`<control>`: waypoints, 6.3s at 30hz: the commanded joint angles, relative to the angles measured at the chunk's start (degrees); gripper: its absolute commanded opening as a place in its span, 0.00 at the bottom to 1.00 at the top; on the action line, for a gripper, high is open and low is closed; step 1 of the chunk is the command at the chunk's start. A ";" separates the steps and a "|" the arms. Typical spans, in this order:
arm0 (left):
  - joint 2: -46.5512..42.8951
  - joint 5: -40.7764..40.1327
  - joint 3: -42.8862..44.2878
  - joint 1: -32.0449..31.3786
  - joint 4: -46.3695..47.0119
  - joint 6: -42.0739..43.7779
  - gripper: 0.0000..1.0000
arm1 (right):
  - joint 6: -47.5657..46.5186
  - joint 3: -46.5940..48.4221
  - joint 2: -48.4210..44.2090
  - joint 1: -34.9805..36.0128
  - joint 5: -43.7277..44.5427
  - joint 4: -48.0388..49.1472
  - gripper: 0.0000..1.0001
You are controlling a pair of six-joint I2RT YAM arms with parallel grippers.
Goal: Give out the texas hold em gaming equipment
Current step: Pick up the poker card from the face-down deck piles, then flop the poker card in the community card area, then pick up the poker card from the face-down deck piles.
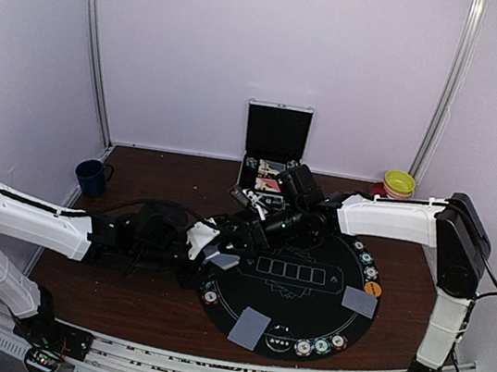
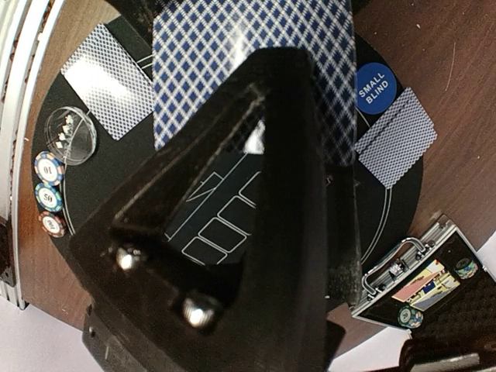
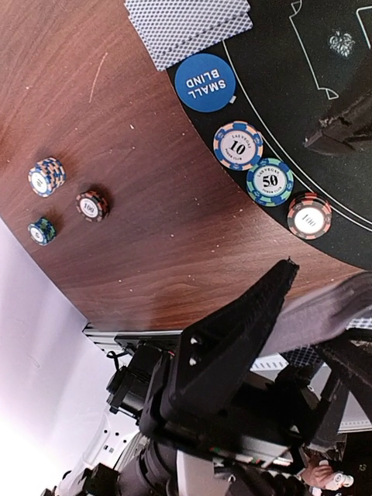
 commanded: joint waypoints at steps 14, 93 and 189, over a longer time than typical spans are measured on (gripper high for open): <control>0.13 0.78 0.49 -0.49 2.82 0.68 0.53 | 0.14 3.88 3.31 1.04 -0.08 -2.89 0.62; -0.82 -9.37 0.94 6.08 -4.61 -7.49 0.53 | -33.50 19.62 14.01 9.88 65.75 -24.04 0.00; 0.39 0.86 0.91 -1.04 1.50 2.36 0.53 | -16.43 16.13 8.32 1.29 -5.73 -27.06 0.63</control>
